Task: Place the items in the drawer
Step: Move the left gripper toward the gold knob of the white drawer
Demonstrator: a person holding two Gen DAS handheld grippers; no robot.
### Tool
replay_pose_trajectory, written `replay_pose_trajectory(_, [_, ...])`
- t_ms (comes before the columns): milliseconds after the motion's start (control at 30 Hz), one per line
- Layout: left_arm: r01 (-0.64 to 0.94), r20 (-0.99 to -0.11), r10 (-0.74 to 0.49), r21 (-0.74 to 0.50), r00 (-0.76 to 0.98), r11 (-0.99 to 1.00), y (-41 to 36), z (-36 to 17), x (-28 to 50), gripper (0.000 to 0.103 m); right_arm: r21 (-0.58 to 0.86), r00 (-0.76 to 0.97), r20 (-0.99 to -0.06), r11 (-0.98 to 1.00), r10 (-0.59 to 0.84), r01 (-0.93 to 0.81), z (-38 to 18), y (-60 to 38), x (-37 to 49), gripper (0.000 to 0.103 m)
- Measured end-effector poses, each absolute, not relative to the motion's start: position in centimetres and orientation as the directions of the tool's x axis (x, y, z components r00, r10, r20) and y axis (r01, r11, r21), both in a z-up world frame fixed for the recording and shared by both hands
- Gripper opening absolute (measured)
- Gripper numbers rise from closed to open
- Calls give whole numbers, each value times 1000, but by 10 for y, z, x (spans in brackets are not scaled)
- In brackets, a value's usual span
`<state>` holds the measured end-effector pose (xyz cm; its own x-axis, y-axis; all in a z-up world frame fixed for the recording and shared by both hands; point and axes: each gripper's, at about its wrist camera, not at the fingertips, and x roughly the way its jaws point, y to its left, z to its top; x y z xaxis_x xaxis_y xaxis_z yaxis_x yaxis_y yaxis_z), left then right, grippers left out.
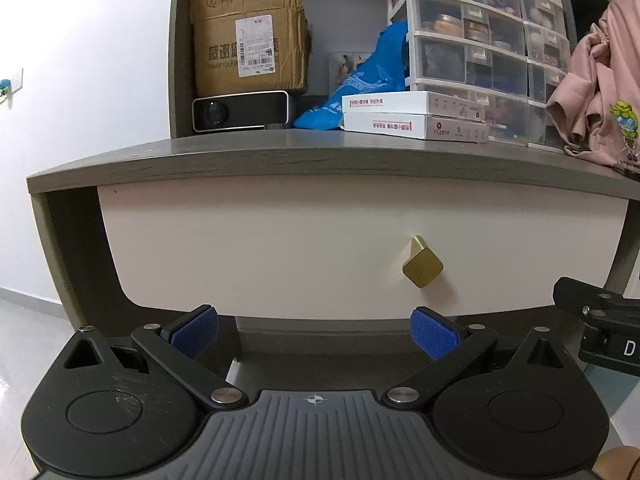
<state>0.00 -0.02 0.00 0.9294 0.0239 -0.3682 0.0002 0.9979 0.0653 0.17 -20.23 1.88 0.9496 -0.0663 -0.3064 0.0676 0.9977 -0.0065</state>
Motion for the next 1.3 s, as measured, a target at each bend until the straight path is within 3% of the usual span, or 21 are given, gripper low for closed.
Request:
replay_pose_trajectory(567, [4,-324,25,88,946,996,-5,1,0,103,-10,950,-307,998,-58,58,19,-199,1,103])
replay_pose_trajectory(1300, [0,-331,17,53,944,999,-3,0,1,103,-1,953,-295,998,-61,64,18,-202,1,103])
